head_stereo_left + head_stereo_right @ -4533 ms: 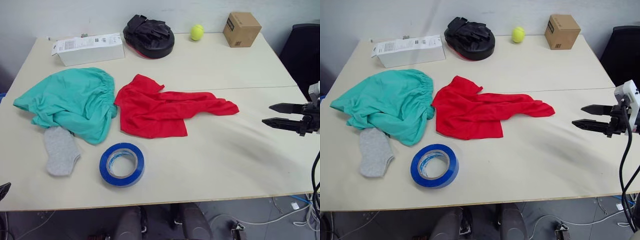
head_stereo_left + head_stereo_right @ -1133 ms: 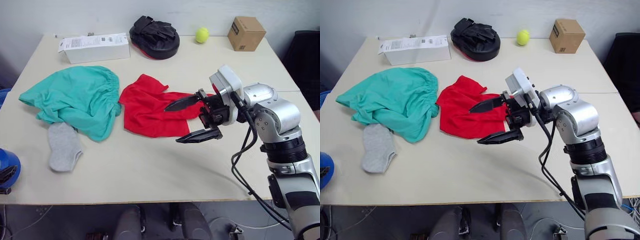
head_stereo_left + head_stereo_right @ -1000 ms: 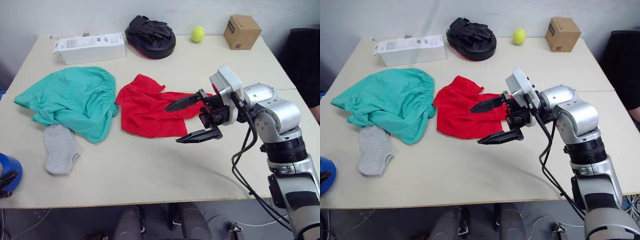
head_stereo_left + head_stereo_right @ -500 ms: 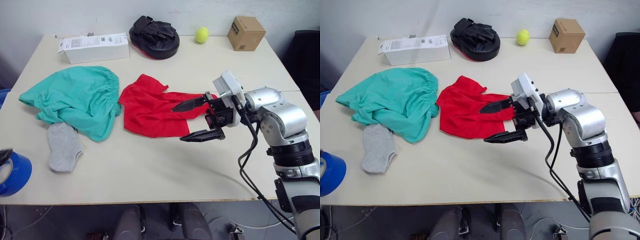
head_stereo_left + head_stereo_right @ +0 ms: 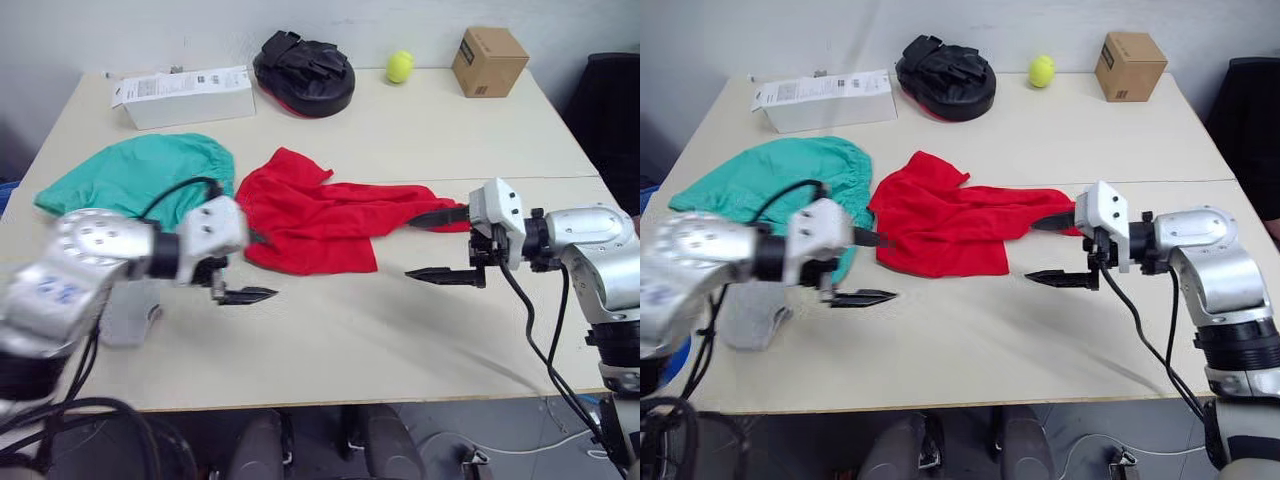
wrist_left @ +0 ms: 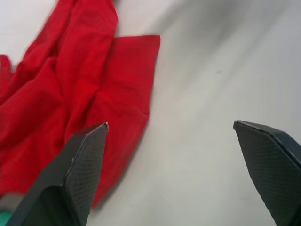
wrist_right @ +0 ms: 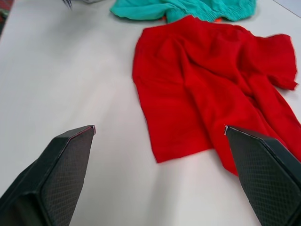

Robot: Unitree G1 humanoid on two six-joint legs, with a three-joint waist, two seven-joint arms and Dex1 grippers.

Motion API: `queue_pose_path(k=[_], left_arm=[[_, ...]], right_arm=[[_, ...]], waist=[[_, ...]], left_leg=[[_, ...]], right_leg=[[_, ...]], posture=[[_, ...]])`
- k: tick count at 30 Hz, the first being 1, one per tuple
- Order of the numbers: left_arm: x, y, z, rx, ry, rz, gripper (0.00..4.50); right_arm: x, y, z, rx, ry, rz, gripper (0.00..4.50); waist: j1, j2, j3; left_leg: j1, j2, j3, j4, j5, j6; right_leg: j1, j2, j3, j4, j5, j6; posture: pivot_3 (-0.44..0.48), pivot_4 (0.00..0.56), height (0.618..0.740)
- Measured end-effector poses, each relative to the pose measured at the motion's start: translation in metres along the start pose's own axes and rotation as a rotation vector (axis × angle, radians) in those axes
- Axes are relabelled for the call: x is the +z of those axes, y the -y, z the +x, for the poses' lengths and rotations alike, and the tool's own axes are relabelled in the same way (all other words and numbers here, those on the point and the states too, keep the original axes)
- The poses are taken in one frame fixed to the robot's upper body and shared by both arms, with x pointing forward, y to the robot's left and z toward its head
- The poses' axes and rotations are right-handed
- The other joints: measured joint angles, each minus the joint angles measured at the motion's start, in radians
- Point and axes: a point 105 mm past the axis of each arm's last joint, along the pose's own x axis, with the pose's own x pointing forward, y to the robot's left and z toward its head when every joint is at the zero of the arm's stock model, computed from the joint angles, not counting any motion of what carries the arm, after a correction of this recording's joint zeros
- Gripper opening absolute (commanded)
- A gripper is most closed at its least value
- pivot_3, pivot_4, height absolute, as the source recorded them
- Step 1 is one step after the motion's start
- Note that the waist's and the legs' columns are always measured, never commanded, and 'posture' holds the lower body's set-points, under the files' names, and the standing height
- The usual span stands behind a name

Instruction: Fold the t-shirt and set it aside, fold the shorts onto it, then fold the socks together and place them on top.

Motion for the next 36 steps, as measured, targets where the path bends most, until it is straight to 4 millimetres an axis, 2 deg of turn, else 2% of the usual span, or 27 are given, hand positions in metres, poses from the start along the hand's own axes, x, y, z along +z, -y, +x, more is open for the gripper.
queue_pose_path(k=[5,7,8,10,21,22,26,32,36], left_arm=[[-0.007,-0.014,0.055,-0.060,-0.037,0.043,4.49],[-0.007,-0.018,0.069,-0.066,-0.045,0.048,4.49],[-0.006,-0.020,0.076,-0.068,-0.049,0.052,4.31],[-0.008,-0.023,0.086,-0.062,-0.057,0.054,3.89],[-0.005,-0.026,0.108,-0.091,-0.043,0.118,0.35],[-0.005,-0.025,0.108,-0.095,-0.043,0.122,0.06],[-0.009,-0.023,0.102,-0.107,-0.052,0.130,0.02],[-0.038,0.002,0.052,-0.230,-0.101,0.171,0.02],[-0.055,0.019,0.024,-0.330,-0.140,0.205,0.02]], right_arm=[[0.009,-0.007,-0.007,-0.061,0.029,0.022,4.50],[0.012,-0.008,-0.008,-0.083,0.037,0.032,4.50],[0.013,-0.008,-0.010,-0.099,0.039,0.037,4.50],[0.012,-0.007,-0.013,-0.125,0.037,0.049,4.50],[0.002,-0.005,-0.020,-0.190,-0.009,0.066,4.50],[0.001,-0.004,-0.021,-0.194,-0.012,0.070,4.50],[-0.008,0.003,-0.024,-0.227,-0.051,0.076,4.50],[-0.038,0.033,-0.029,-0.354,-0.195,0.095,4.50],[-0.055,0.056,-0.035,-0.434,-0.285,0.093,4.50]], waist=[[0.010,-0.001,0.000],[0.013,-0.001,0.000],[0.016,-0.001,0.000],[0.022,-0.001,0.000],[0.027,-0.001,0.000],[0.027,-0.001,0.000],[0.024,-0.001,0.000],[-0.011,0.000,0.000],[-0.007,0.000,0.000]], left_leg=[[-0.001,0.000,0.000,0.002,0.000,0.001],[-0.001,0.001,0.000,0.002,0.000,0.001],[-0.001,0.001,0.000,0.002,0.000,0.001],[-0.001,0.001,0.000,0.003,0.001,0.001],[0.000,0.000,-0.005,0.012,0.000,0.005],[0.000,0.000,-0.005,0.013,0.000,0.005],[-0.001,0.000,-0.005,0.012,0.000,0.005],[0.001,0.001,-0.004,0.008,0.001,0.003],[0.001,0.001,-0.003,0.008,0.001,0.003]], right_leg=[[0.000,0.001,0.000,0.001,0.000,0.001],[0.000,0.001,0.000,0.001,0.000,0.001],[0.000,0.001,0.000,0.001,0.000,0.001],[0.000,0.001,0.000,0.001,0.000,0.001],[0.005,-0.003,-0.003,0.003,0.001,0.002],[0.005,-0.003,-0.003,0.003,0.001,0.002],[0.005,-0.003,-0.003,0.003,0.001,0.002],[0.003,-0.002,-0.002,0.004,0.000,0.001],[0.002,-0.002,-0.002,0.004,0.000,0.001]], posture=[[0.000,0.150,0.740],[0.000,0.150,0.740],[0.000,0.150,0.740],[0.000,0.150,0.740],[0.000,0.150,0.740],[0.000,0.150,0.740],[0.000,0.150,0.740],[0.000,0.150,0.740],[0.000,0.150,0.740]])
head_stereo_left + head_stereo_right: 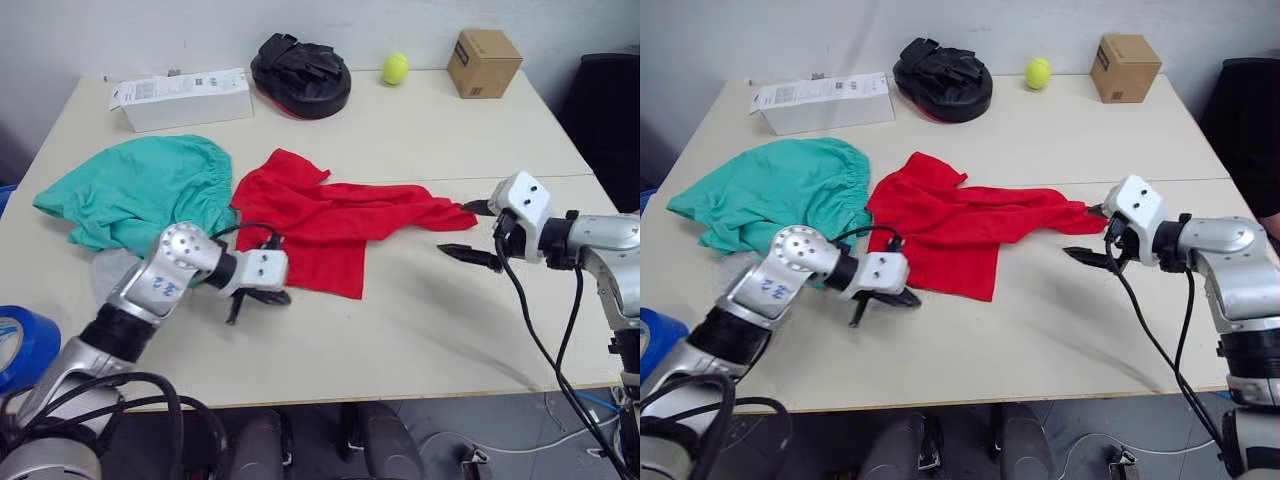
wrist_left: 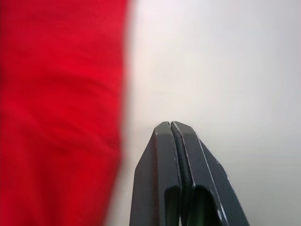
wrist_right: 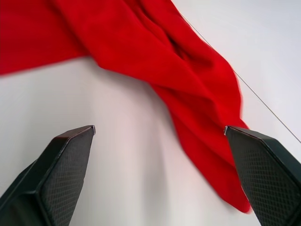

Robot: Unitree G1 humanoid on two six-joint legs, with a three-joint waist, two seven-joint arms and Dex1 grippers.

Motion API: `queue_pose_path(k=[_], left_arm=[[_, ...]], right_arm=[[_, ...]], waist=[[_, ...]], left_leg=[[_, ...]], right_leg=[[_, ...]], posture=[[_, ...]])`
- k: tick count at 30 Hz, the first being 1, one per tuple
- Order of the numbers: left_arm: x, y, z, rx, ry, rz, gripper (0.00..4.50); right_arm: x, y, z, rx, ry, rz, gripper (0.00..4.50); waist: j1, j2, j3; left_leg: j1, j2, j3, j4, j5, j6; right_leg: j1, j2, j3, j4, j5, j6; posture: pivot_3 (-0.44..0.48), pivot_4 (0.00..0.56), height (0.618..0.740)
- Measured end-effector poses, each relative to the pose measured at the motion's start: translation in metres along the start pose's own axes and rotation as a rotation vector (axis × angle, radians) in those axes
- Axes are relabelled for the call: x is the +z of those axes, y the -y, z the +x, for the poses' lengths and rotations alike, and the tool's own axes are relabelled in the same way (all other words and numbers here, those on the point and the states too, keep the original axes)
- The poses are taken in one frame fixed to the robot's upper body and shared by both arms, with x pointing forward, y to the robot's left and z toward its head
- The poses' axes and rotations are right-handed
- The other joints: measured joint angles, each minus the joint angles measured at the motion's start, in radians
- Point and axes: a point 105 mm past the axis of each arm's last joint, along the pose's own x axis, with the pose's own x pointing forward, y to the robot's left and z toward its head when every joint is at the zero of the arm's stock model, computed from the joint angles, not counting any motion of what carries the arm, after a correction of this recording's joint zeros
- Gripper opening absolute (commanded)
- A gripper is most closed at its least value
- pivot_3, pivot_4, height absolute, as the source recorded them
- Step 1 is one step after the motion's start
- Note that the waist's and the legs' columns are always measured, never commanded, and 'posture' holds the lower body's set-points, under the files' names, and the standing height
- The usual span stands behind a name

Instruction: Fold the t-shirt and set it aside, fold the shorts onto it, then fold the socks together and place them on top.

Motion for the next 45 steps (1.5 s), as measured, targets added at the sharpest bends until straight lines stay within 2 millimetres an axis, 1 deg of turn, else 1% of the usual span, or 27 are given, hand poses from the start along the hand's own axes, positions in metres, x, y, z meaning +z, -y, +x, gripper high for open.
queue_pose_path(k=[2,5,6,7,9,11,12,14,17,18,19,20,21,22,23,28,30,33,38,44,45], left_arm=[[-0.004,0.005,-0.006,-0.022,-0.018,0.033,0.02],[-0.007,0.011,-0.012,-0.045,-0.020,0.071,0.02],[-0.005,0.009,-0.011,-0.029,-0.010,0.069,0.02],[-0.001,0.000,-0.008,0.014,0.021,0.053,0.02],[0.016,-0.019,0.001,0.104,0.103,0.020,0.02],[0.037,-0.033,0.006,0.156,0.190,-0.013,0.41],[0.044,-0.037,0.007,0.167,0.220,-0.028,0.64],[0.054,-0.040,0.008,0.177,0.262,-0.039,1.28],[0.055,-0.040,0.012,0.172,0.261,-0.052,2.27],[0.055,-0.040,0.015,0.169,0.251,-0.054,2.51],[0.054,-0.040,0.020,0.165,0.237,-0.057,2.86],[0.054,-0.040,0.024,0.156,0.229,-0.058,3.22],[0.055,-0.040,0.029,0.148,0.215,-0.053,3.45],[0.055,-0.041,0.033,0.148,0.206,-0.052,3.83],[0.054,-0.045,0.037,0.156,0.197,-0.060,4.09],[0.060,-0.053,0.055,0.179,0.184,-0.065,4.09],[0.055,-0.055,0.061,0.191,0.159,-0.073,4.09],[0.057,-0.061,0.062,0.207,0.142,-0.033,3.50],[0.058,-0.060,0.067,0.190,0.153,-0.019,1.89],[0.058,-0.059,0.069,0.184,0.156,-0.014,0.01],[0.058,-0.059,0.069,0.186,0.155,-0.014,0.01]], right_arm=[[-0.008,0.007,0.004,-0.018,-0.037,-0.014,4.50],[-0.016,0.012,0.009,-0.005,-0.069,-0.054,4.50],[-0.017,0.012,0.009,0.002,-0.071,-0.056,4.50],[-0.018,0.013,0.009,0.011,-0.070,-0.055,4.50],[-0.013,0.013,0.011,0.035,-0.049,-0.061,4.50],[-0.007,0.012,0.013,0.048,-0.029,-0.077,4.50],[-0.006,0.010,0.013,0.057,-0.023,-0.079,4.50],[0.001,-0.003,0.010,0.121,0.027,-0.068,4.50],[0.014,-0.030,0.005,0.251,0.110,-0.050,4.50],[0.017,-0.034,0.003,0.271,0.123,-0.049,4.50],[0.022,-0.039,0.001,0.288,0.139,-0.054,4.50],[0.028,-0.041,-0.001,0.293,0.155,-0.058,4.50],[0.032,-0.041,-0.003,0.290,0.169,-0.058,4.50],[0.036,-0.041,-0.005,0.282,0.182,-0.054,4.50],[0.040,-0.041,-0.006,0.277,0.193,-0.049,4.50],[0.041,-0.047,-0.009,0.266,0.204,-0.016,4.50],[0.041,-0.049,-0.010,0.265,0.207,-0.006,4.50],[0.040,-0.052,-0.011,0.268,0.207,0.013,4.50],[0.045,-0.051,-0.018,0.260,0.230,0.018,4.50],[0.046,-0.056,-0.019,0.277,0.243,0.027,4.50],[0.046,-0.057,-0.020,0.283,0.244,0.036,4.50]], waist=[[0.004,0.000,0.000],[0.007,0.000,0.000],[0.008,0.000,0.000],[0.013,0.000,0.000],[0.018,0.000,0.000],[0.021,0.000,0.000],[0.024,0.000,0.000],[0.025,0.000,0.000],[0.025,0.000,0.000],[0.026,0.000,0.000],[0.027,0.000,0.000],[0.027,0.000,0.000],[0.027,0.000,0.000],[0.028,0.000,0.000],[0.030,0.000,0.000],[0.031,0.000,0.000],[0.031,0.000,0.000],[0.031,0.000,0.000],[0.030,0.000,0.000],[0.030,0.000,0.000],[0.030,0.000,0.000]], left_leg=[[-0.001,0.000,0.000,0.001,0.000,0.000],[-0.002,-0.001,0.000,0.002,-0.001,0.001],[-0.003,-0.001,0.000,0.002,-0.001,0.001],[-0.003,-0.001,-0.001,0.003,-0.001,0.002],[-0.004,-0.001,-0.001,0.005,-0.001,0.002],[-0.004,-0.001,-0.001,0.005,-0.001,0.003],[-0.004,-0.001,-0.001,0.005,-0.001,0.003],[-0.004,-0.001,-0.001,0.003,-0.001,0.002],[-0.004,0.000,-0.001,0.004,-0.001,0.002],[-0.004,-0.001,-0.001,0.004,-0.001,0.002],[-0.004,-0.001,-0.001,0.006,-0.001,0.003],[-0.004,-0.001,-0.001,0.006,-0.001,0.003],[-0.004,-0.001,-0.001,0.007,-0.001,0.003],[-0.004,-0.001,-0.001,0.007,-0.002,0.003],[-0.004,-0.001,-0.002,0.007,-0.002,0.003],[-0.004,-0.002,-0.002,0.006,-0.002,0.004],[-0.004,-0.001,-0.002,0.006,-0.002,0.004],[-0.004,-0.002,-0.002,0.007,-0.002,0.004],[-0.003,-0.002,-0.002,0.007,-0.002,0.004],[-0.003,-0.002,-0.002,0.007,-0.002,0.004],[-0.003,-0.002,-0.002,0.007,-0.002,0.004]], right_leg=[[0.000,-0.001,-0.001,0.000,0.000,0.000],[0.000,-0.001,-0.001,0.000,0.000,0.001],[0.000,-0.001,-0.001,0.000,0.000,0.001],[0.000,-0.001,-0.001,0.000,0.000,0.001],[0.000,-0.001,-0.001,0.000,0.000,0.002],[-0.001,-0.001,-0.001,0.004,0.000,0.002],[-0.001,-0.001,-0.001,0.004,0.000,0.002],[-0.001,-0.001,-0.001,0.004,0.000,0.002],[-0.001,0.000,-0.001,0.004,0.000,0.002],[-0.001,0.000,-0.001,0.004,0.000,0.002],[-0.001,-0.001,-0.001,0.004,0.000,0.002],[-0.001,-0.001,-0.001,0.003,0.000,0.002],[0.000,-0.002,-0.001,0.003,0.000,0.002],[0.000,-0.002,-0.001,0.003,0.000,0.002],[0.000,-0.002,-0.001,0.003,0.000,0.002],[0.000,-0.002,-0.002,0.004,0.000,0.002],[0.000,-0.002,-0.002,0.003,0.000,0.002],[0.000,-0.002,-0.001,0.003,0.000,0.002],[0.001,-0.002,-0.001,0.003,0.000,0.002],[0.001,-0.002,-0.001,0.003,0.000,0.002],[0.001,-0.002,-0.002,0.003,0.000,0.002]], posture=[[0.000,0.150,0.740],[0.000,0.150,0.740],[0.000,0.150,0.740],[0.000,0.150,0.740],[0.000,0.150,0.740],[0.000,0.150,0.740],[0.000,0.150,0.740],[0.000,0.150,0.740],[0.000,0.150,0.740],[0.000,0.150,0.740],[0.000,0.150,0.740],[0.000,0.150,0.740],[0.000,0.150,0.740],[0.000,0.150,0.740],[0.000,0.150,0.740],[0.000,0.150,0.740],[0.000,0.150,0.740],[0.000,0.150,0.740],[0.000,0.150,0.740],[0.000,0.150,0.740],[0.000,0.150,0.740]])
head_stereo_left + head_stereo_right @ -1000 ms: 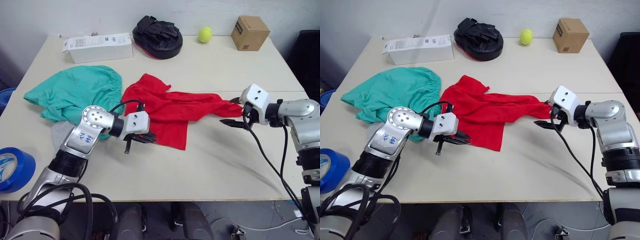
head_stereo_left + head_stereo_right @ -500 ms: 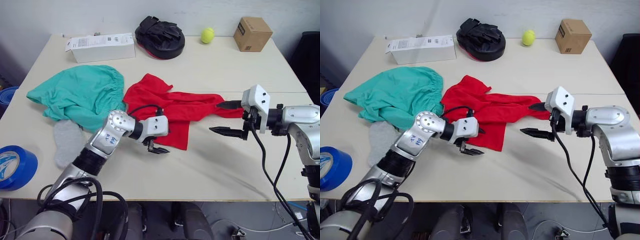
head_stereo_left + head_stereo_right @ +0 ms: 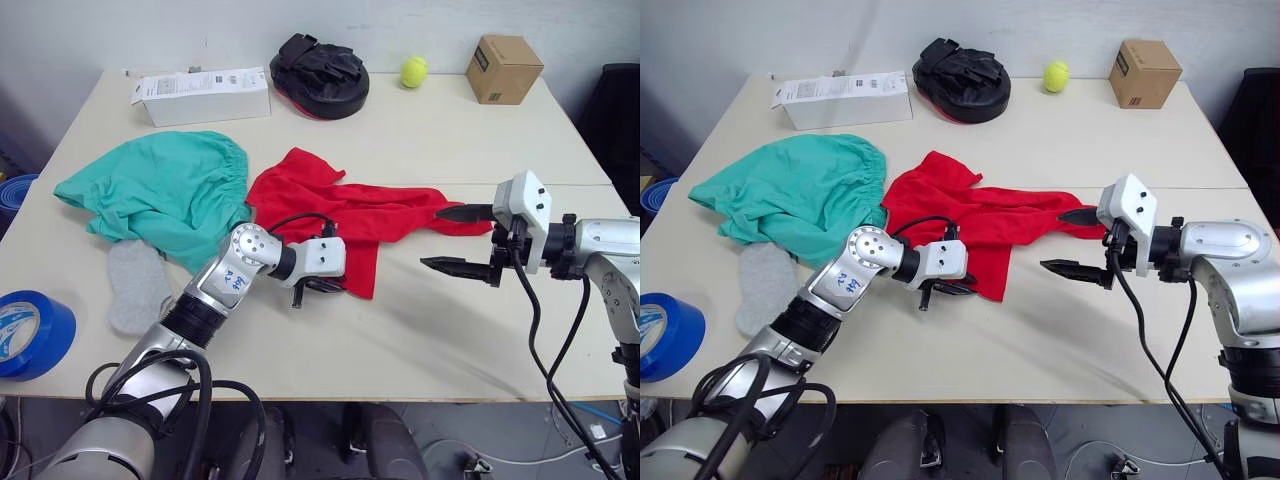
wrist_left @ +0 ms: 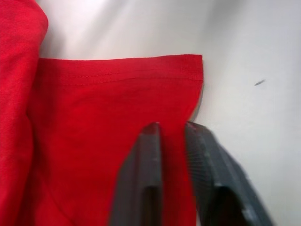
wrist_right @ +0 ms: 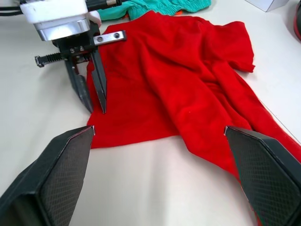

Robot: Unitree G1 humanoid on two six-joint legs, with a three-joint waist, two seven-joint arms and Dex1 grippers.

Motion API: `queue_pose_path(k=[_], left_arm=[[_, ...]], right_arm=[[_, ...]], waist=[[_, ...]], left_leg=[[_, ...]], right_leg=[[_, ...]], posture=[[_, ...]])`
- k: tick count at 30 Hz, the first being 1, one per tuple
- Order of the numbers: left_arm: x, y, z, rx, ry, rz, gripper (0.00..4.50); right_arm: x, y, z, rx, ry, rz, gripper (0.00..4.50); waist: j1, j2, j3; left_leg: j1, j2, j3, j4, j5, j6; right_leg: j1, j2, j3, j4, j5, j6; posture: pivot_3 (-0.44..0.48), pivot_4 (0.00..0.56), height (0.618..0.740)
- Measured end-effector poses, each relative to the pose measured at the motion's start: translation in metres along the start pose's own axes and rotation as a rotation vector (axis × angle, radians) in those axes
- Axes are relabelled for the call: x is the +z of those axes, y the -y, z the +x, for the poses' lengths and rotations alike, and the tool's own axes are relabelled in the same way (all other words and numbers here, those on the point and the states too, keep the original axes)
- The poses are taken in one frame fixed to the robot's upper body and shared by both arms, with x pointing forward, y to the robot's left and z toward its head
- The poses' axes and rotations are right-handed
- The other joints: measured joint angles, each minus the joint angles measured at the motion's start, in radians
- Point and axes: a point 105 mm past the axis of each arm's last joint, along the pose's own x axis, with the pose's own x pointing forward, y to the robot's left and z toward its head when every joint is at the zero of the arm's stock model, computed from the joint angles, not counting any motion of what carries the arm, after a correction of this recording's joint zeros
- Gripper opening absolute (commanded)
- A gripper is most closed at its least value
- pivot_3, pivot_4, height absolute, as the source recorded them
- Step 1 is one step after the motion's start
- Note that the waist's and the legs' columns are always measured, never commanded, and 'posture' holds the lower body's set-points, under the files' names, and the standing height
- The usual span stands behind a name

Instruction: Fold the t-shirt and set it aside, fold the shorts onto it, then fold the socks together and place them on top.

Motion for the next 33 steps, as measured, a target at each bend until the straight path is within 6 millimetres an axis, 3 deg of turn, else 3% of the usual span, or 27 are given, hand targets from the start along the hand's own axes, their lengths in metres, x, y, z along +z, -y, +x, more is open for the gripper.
queue_pose_path(k=[6,10,14,20,24,29,33], left_arm=[[-0.005,0.002,-0.009,-0.008,-0.015,0.006,0.01],[-0.021,0.015,-0.040,-0.063,-0.045,-0.016,0.01],[-0.024,0.037,-0.066,-0.159,-0.041,-0.016,0.01],[-0.031,0.059,-0.102,-0.211,-0.045,-0.037,0.01],[-0.033,0.065,-0.105,-0.215,-0.039,-0.051,0.01],[-0.035,0.056,-0.100,-0.138,-0.051,-0.057,0.01],[-0.032,0.056,-0.099,-0.129,-0.053,-0.055,0.01]], right_arm=[[0.009,-0.007,-0.005,0.039,0.024,-0.005,4.50],[0.006,-0.004,-0.007,0.025,0.012,0.005,4.50],[-0.003,0.017,-0.010,-0.084,-0.040,-0.032,4.50],[-0.034,0.039,-0.011,-0.169,-0.180,-0.097,4.50],[-0.052,0.046,-0.010,-0.162,-0.268,-0.172,4.50],[-0.075,0.052,-0.018,-0.077,-0.432,-0.332,4.50],[-0.081,0.064,-0.026,-0.048,-0.514,-0.416,4.50]], waist=[[-0.007,0.000,0.000],[-0.017,0.000,0.000],[-0.016,0.000,0.000],[-0.012,0.000,0.000],[-0.008,0.000,0.000],[-0.006,0.000,0.000],[-0.011,0.000,0.000]], left_leg=[[0.000,0.001,0.000,0.000,0.000,0.000],[0.001,0.001,0.000,-0.002,0.000,-0.001],[0.000,0.001,0.000,-0.001,0.000,-0.001],[0.000,0.000,0.000,-0.001,0.000,-0.001],[0.000,0.000,0.001,-0.001,0.000,-0.001],[0.000,0.000,0.002,-0.001,0.000,0.000],[0.000,0.001,0.002,-0.001,0.000,-0.001]], right_leg=[[0.000,0.001,0.000,0.000,0.000,0.000],[-0.001,0.001,0.000,0.001,-0.001,-0.001],[-0.001,0.000,0.000,0.000,-0.001,-0.001],[-0.001,0.000,0.000,-0.001,-0.001,-0.001],[-0.001,0.000,0.000,0.000,-0.001,0.000],[-0.001,0.000,0.001,0.000,-0.001,0.000],[-0.002,0.001,0.001,0.000,-0.001,0.000]], posture=[[0.000,0.150,0.740],[0.000,0.150,0.740],[0.000,0.150,0.740],[0.000,0.150,0.740],[0.000,0.150,0.740],[0.000,0.150,0.740],[0.000,0.150,0.740]])
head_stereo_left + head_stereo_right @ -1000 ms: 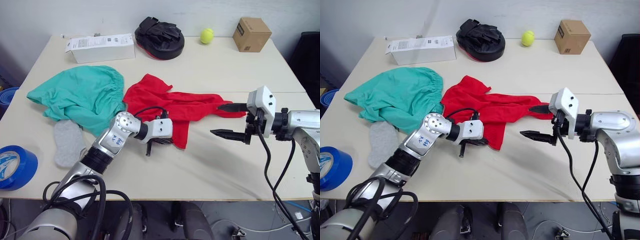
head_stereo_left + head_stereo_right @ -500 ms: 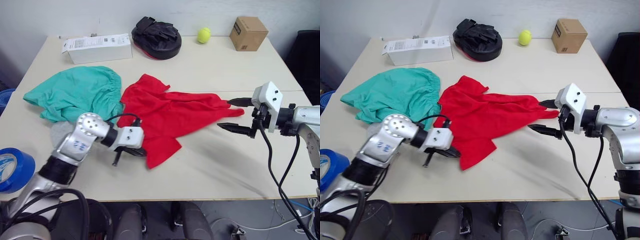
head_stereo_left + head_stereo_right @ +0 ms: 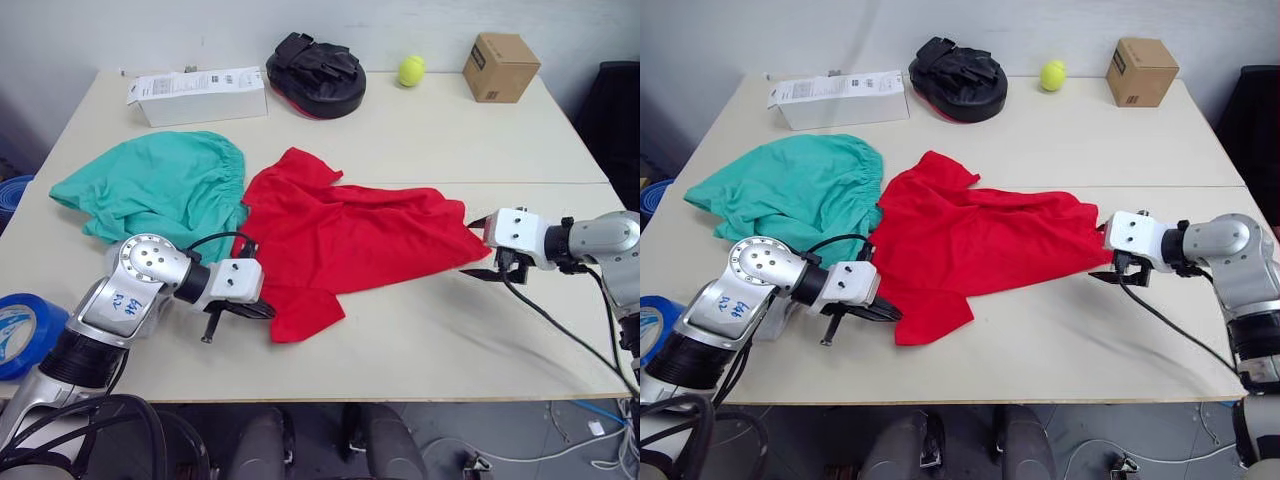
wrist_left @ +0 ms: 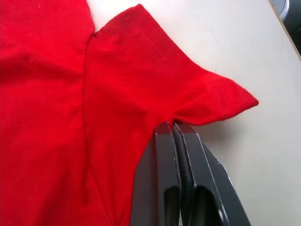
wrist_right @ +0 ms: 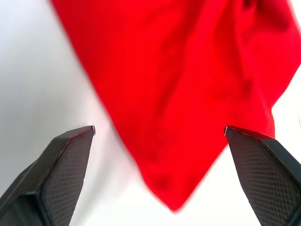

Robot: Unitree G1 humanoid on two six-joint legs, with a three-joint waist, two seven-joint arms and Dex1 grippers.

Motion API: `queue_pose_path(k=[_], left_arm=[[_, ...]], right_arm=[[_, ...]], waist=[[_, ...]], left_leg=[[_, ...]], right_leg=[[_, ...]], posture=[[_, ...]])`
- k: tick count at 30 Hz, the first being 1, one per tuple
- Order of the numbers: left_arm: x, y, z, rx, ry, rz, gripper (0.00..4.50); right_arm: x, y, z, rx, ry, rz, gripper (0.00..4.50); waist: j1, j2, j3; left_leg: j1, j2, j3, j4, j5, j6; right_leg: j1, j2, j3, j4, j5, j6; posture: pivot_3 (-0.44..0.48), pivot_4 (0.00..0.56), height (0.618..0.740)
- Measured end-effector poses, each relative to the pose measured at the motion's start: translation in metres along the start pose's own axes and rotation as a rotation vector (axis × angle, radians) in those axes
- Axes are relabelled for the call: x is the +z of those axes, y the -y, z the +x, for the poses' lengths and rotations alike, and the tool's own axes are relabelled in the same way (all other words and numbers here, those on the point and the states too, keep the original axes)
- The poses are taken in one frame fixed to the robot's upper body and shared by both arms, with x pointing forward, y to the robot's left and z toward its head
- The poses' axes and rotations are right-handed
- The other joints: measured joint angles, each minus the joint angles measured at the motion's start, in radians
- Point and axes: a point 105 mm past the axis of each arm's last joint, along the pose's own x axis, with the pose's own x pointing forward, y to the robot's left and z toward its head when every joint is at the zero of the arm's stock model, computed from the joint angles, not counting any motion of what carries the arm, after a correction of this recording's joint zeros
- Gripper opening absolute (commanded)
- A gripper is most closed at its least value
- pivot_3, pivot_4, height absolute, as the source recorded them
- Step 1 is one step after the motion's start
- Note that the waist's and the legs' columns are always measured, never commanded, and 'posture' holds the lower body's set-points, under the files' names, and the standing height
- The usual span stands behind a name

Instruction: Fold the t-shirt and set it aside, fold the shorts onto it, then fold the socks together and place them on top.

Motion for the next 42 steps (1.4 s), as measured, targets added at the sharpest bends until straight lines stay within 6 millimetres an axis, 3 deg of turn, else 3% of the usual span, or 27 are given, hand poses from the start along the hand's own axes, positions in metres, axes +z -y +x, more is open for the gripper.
queue_pose_path(k=[5,7,10,19,28,32,35,38,42], left_arm=[[0.001,-0.001,0.000,0.015,0.000,-0.002,0.01],[0.002,-0.002,0.000,0.022,0.004,-0.008,0.00],[0.003,-0.002,0.000,0.030,0.010,-0.017,0.00],[0.012,0.001,-0.001,0.044,0.039,-0.024,0.00],[0.008,0.005,-0.006,0.072,0.045,-0.066,0.00],[-0.002,0.014,-0.016,0.087,0.038,-0.104,0.00],[-0.013,0.026,-0.029,0.091,0.024,-0.141,0.00],[-0.022,0.038,-0.040,0.078,0.002,-0.166,0.00],[-0.033,0.059,-0.052,0.018,-0.023,-0.205,0.00]], right_arm=[[-0.007,0.007,0.005,0.029,-0.028,-0.042,4.50],[-0.007,0.005,0.013,0.050,-0.024,-0.046,4.10],[-0.008,0.004,0.017,0.062,-0.016,-0.049,3.26],[-0.009,0.001,0.031,0.045,0.003,-0.055,0.03],[-0.008,-0.001,0.030,0.054,0.028,-0.037,0.03],[-0.002,-0.027,0.013,0.210,0.094,0.020,0.03],[0.010,-0.060,-0.015,0.376,0.153,0.102,0.03],[0.023,-0.081,-0.039,0.461,0.163,0.154,0.03],[0.037,-0.104,-0.056,0.561,0.172,0.177,0.03]], waist=[[-0.013,0.000,0.000],[-0.018,0.000,0.000],[-0.018,0.000,0.000],[-0.021,0.000,0.000],[-0.020,0.000,0.000],[-0.017,0.002,0.001],[-0.011,0.006,0.003],[-0.013,0.007,0.004],[-0.018,0.007,0.004]], left_leg=[[0.000,0.000,0.000,0.000,0.000,0.000],[0.000,0.000,0.000,0.000,0.000,0.000],[0.000,0.000,0.000,0.000,0.000,0.000],[0.003,0.000,0.000,0.000,0.000,-0.001],[0.004,0.001,0.000,0.000,0.000,-0.001],[0.003,0.001,-0.001,-0.001,0.000,-0.001],[0.001,0.000,-0.003,-0.001,-0.001,0.000],[0.002,0.000,-0.003,0.000,-0.001,0.000],[0.004,0.001,-0.003,-0.002,-0.003,-0.002]], right_leg=[[0.000,0.000,0.000,0.001,0.000,0.000],[0.000,0.000,0.000,0.001,0.000,0.000],[0.000,0.000,0.000,0.001,0.000,0.000],[0.003,0.000,0.001,0.001,0.000,0.000],[0.002,0.000,0.002,0.002,0.000,0.000],[0.002,0.000,0.001,0.001,-0.001,-0.001],[0.002,-0.001,0.000,0.000,-0.001,-0.001],[0.003,-0.002,0.000,0.000,-0.001,-0.001],[0.003,-0.002,0.000,-0.001,-0.001,-0.002]], posture=[[0.000,0.150,0.740],[0.000,0.150,0.740],[0.000,0.150,0.740],[0.000,0.150,0.740],[0.000,0.150,0.740],[0.000,0.150,0.740],[0.000,0.150,0.740],[0.000,0.150,0.740],[0.000,0.150,0.740]])
